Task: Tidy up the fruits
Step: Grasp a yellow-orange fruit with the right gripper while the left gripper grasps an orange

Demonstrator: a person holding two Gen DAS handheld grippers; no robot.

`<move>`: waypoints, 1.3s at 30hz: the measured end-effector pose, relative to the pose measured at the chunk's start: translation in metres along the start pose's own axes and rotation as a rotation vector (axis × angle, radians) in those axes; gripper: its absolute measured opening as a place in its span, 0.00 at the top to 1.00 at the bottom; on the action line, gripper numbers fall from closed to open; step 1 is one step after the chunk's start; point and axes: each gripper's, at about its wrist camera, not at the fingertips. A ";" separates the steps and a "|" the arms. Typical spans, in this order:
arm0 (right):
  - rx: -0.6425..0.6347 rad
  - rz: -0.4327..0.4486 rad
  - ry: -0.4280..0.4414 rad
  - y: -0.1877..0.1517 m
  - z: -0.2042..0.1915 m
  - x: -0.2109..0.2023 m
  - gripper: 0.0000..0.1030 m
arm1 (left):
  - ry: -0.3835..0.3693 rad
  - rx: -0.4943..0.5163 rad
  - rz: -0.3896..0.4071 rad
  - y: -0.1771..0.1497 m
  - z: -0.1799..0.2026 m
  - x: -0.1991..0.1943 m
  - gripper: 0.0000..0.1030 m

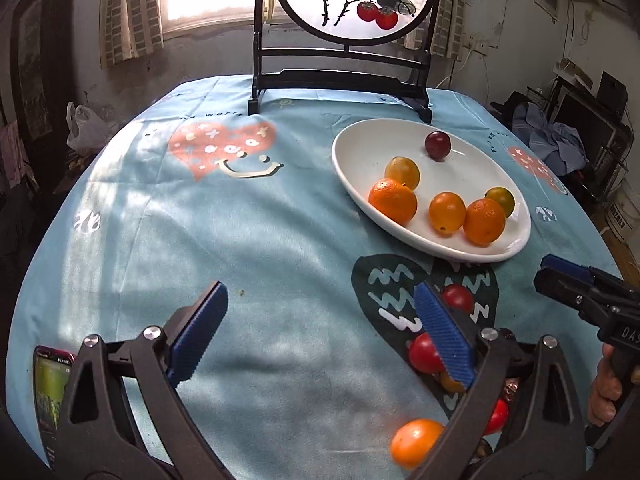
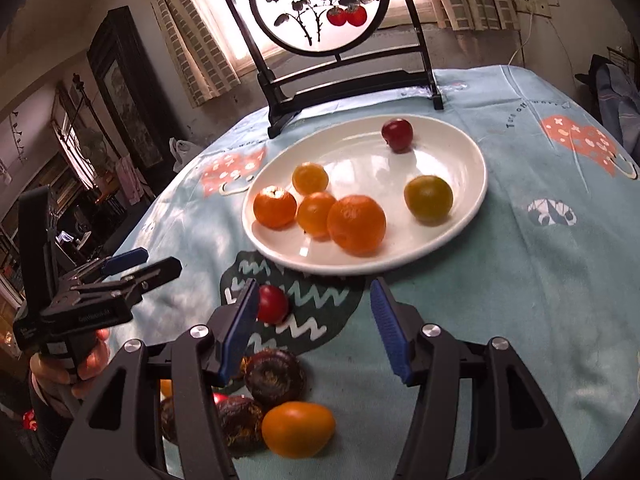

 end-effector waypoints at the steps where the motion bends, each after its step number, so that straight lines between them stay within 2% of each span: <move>1: 0.009 -0.020 0.013 -0.004 0.002 -0.001 0.44 | 0.003 -0.002 0.004 -0.002 -0.001 -0.003 0.07; 6: 0.065 -0.081 0.104 -0.023 0.016 -0.013 0.44 | 0.022 0.004 0.038 -0.013 -0.010 -0.015 0.06; 12: 0.053 -0.157 0.189 -0.035 0.013 -0.012 0.44 | 0.012 -0.019 0.002 -0.021 -0.019 -0.011 0.06; 21: 0.031 -0.225 0.183 -0.044 0.008 -0.006 0.44 | 0.028 0.026 0.019 -0.025 -0.011 -0.015 0.06; 25: 0.051 -0.243 0.184 -0.047 0.013 -0.005 0.58 | 0.021 0.036 0.020 -0.026 -0.009 -0.017 0.06; 27: 0.059 -0.248 0.186 -0.048 0.015 -0.004 0.58 | 0.019 0.049 0.016 -0.027 -0.008 -0.016 0.06; 30: 0.076 -0.235 0.192 -0.047 0.018 -0.006 0.58 | -0.033 0.107 -0.024 -0.032 -0.003 -0.014 0.06; 36: 0.137 -0.197 0.176 -0.045 0.033 -0.013 0.58 | -0.211 0.216 -0.041 -0.048 0.002 -0.023 0.09; 39: 0.132 -0.201 0.172 -0.044 0.032 -0.012 0.58 | -0.281 0.232 -0.066 -0.053 0.004 -0.023 0.21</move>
Point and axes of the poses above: each gripper's, at about its wrist camera, not at the fingertips, and x roughly the way its jaws point, z to its right, y to its top, and after that the axes turned 4 degrees about y, right-handed
